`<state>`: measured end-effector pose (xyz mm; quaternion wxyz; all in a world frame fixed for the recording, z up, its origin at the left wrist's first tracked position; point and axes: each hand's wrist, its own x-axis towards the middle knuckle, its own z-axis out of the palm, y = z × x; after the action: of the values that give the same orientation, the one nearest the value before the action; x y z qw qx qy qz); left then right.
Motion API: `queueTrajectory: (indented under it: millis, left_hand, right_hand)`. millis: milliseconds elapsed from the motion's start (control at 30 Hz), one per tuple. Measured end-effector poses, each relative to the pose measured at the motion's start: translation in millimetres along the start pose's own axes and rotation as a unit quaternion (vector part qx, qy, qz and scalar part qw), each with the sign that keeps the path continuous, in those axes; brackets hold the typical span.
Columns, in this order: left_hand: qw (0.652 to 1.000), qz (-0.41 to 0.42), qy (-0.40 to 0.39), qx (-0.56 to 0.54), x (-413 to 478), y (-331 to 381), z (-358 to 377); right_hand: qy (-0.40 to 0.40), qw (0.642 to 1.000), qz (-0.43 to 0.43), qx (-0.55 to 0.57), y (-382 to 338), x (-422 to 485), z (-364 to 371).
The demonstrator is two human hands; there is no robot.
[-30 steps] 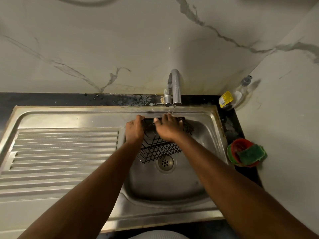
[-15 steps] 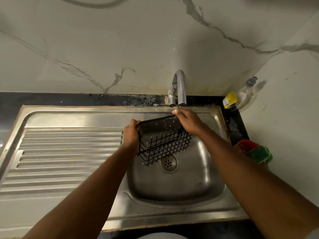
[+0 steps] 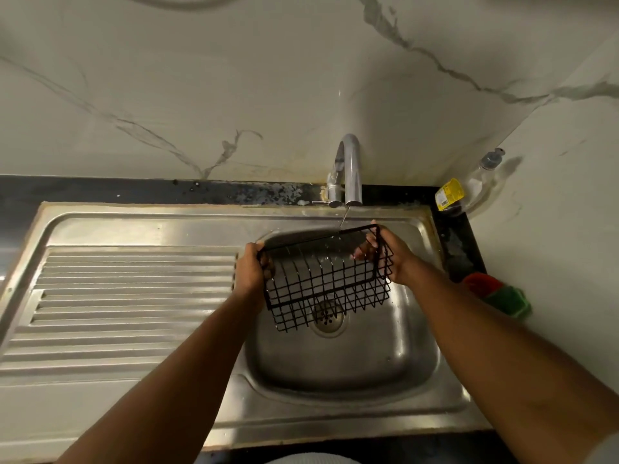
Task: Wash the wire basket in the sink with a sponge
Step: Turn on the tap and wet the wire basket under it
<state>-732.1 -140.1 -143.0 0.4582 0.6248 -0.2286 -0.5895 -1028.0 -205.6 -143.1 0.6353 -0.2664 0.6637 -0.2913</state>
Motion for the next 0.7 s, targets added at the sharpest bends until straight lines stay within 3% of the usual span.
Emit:
queueTrajectory:
  millis: [100, 233, 367, 500, 600, 700]
  left_hand:
    - [0.999, -0.003, 0.008, 0.037, 4.9, -6.5, -2.6]
    - [0.975, 0.099, -0.034, 0.197, 14.2, -9.0, -6.3]
    - [0.921, 0.217, -0.094, 0.308, 3.3, 10.4, 25.4]
    - [0.918, 0.200, -0.143, 0.313, 1.1, 22.6, 58.0]
    - [0.946, 0.170, -0.067, 0.269, 3.5, 18.9, 75.3]
    - [0.934, 0.168, 0.069, 0.307, 1.3, 18.9, 87.0]
  right_hand:
    - [0.019, 0.999, -0.034, 0.001, -16.2, -1.2, 8.5]
    - [0.024, 0.979, -0.121, -0.162, -42.6, -12.4, 17.1]
    - [-0.012, 0.911, -0.172, -0.375, -64.7, -19.0, 44.1]
    - [-0.022, 0.860, -0.192, -0.472, -68.5, -26.4, 67.9]
    - [0.043, 0.903, -0.183, -0.386, -63.2, -26.2, 83.5]
    - [0.118, 0.944, -0.137, -0.276, -58.3, -21.0, 98.5]
